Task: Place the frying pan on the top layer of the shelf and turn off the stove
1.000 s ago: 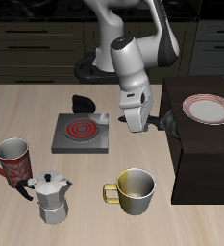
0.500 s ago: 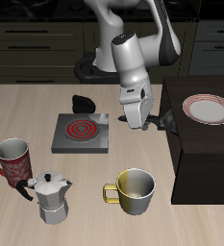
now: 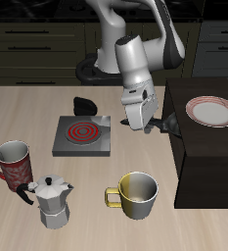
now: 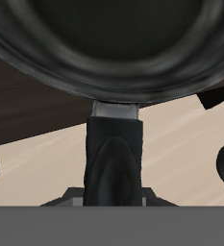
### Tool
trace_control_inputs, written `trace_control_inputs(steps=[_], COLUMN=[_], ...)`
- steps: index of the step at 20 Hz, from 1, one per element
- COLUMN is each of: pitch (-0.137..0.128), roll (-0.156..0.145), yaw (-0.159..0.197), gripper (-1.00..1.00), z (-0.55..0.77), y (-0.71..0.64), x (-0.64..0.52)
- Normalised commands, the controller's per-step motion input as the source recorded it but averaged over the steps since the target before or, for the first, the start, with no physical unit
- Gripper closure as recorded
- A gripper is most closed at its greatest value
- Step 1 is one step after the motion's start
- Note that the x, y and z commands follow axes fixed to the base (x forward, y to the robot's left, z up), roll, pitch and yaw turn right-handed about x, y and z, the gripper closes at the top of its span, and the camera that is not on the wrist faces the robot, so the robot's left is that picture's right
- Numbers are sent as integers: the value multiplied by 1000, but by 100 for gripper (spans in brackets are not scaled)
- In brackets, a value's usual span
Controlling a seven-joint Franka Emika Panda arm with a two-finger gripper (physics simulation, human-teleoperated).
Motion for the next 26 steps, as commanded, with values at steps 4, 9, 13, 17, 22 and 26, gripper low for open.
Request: trace_control_inputs(steps=[4,9,13,17,22,26], pitch=[-73,10,-30,-4,14,0], roll=[-9,23,-10,-17,-6,-18], yaw=[-97,-13,-42,-34,-60,-108], gripper=[-100,-100,-100,-100,-100,-100], z=[203,54,170,168,155,232], y=[58,68,-100,-132,-110,-178], x=[15,-53,-88,-92,-63,-82])
